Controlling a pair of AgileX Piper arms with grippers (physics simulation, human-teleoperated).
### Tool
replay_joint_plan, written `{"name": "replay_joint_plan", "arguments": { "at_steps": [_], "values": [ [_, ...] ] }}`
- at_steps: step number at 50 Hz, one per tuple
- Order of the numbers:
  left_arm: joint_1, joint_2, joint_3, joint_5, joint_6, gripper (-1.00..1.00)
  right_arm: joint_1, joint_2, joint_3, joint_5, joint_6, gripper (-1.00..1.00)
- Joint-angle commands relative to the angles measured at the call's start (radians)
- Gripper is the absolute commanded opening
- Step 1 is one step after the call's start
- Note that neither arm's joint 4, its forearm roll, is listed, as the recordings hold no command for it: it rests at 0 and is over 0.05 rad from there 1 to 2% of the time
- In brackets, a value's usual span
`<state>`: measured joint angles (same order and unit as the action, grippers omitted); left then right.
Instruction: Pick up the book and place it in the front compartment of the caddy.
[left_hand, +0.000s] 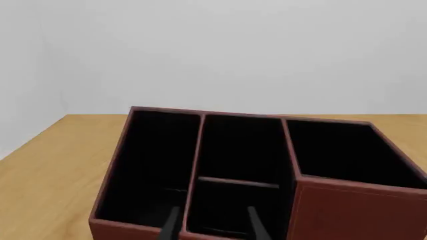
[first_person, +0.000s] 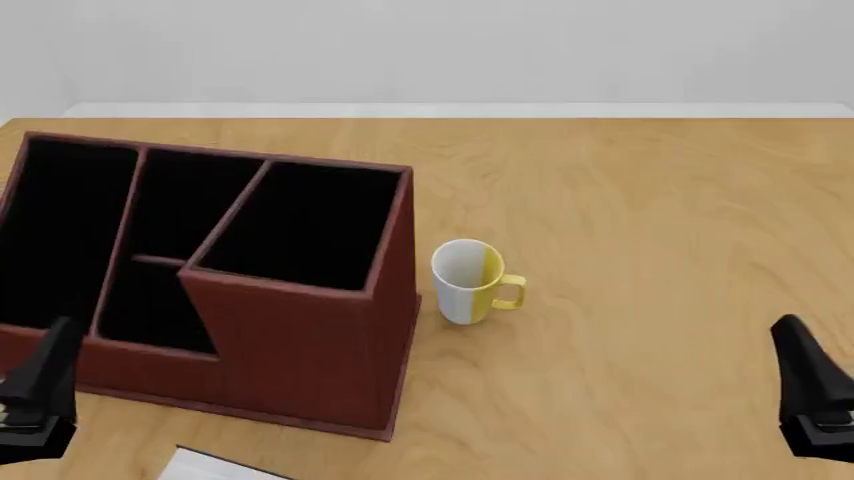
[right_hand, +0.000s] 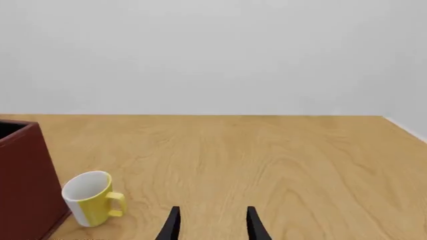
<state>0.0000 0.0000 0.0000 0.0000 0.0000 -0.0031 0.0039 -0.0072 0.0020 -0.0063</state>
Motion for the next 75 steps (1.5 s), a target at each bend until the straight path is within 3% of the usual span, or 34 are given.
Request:
{"name": "replay_joint_plan", "arguments": {
  "at_steps": [1,17,18,20,21,30,40,47,49,50,58,61,66,68,69,75],
  "values": [
    [0.000,0.000,0.000,0.000,0.000,1.00,0.011,0.016,0.003,-0.012,0.005,1.00],
    [0.000,0.000,0.000,0.000,0.000,1.00,0.027,0.038,0.001,-0.026,0.007,1.00],
    [0.000,0.000,0.000,0.000,0.000,1.00,0.020,0.095,-0.002,-0.058,0.065,1.00],
    [0.000,0.000,0.000,0.000,0.000,1.00,0.003,0.142,-0.006,-0.093,0.078,1.00],
    [0.000,0.000,0.000,0.000,0.000,1.00,0.024,0.090,-0.023,-0.049,0.041,1.00],
    [0.000,0.000,0.000,0.000,0.000,1.00,0.069,0.097,-0.152,0.037,0.021,1.00],
    [0.000,0.000,0.000,0.000,0.000,1.00,0.177,0.218,-0.374,0.166,0.072,1.00],
    [0.000,0.000,0.000,0.000,0.000,1.00,0.286,0.293,-0.540,0.264,-0.018,1.00],
    [0.000,0.000,0.000,0.000,0.000,1.00,0.315,0.330,-0.605,0.310,0.003,1.00],
    [0.000,0.000,0.000,0.000,0.000,1.00,0.337,0.344,-0.649,0.340,-0.022,1.00],
    [0.000,0.000,0.000,0.000,0.000,1.00,0.450,0.478,-0.857,0.501,-0.063,1.00],
    [0.000,0.000,0.000,0.000,0.000,1.00,0.512,0.529,-0.936,0.558,-0.114,1.00],
    [0.000,0.000,0.000,0.000,0.000,1.00,0.572,0.614,-1.039,0.626,-0.108,1.00],
    [0.000,0.000,0.000,0.000,0.000,1.00,0.608,0.649,-1.079,0.656,-0.137,1.00],
    [0.000,0.000,0.000,0.000,0.000,1.00,0.642,0.679,-1.111,0.690,-0.119,1.00],
    [0.000,0.000,0.000,0.000,0.000,1.00,0.731,0.774,-1.227,0.790,-0.189,1.00]
  ]
}}
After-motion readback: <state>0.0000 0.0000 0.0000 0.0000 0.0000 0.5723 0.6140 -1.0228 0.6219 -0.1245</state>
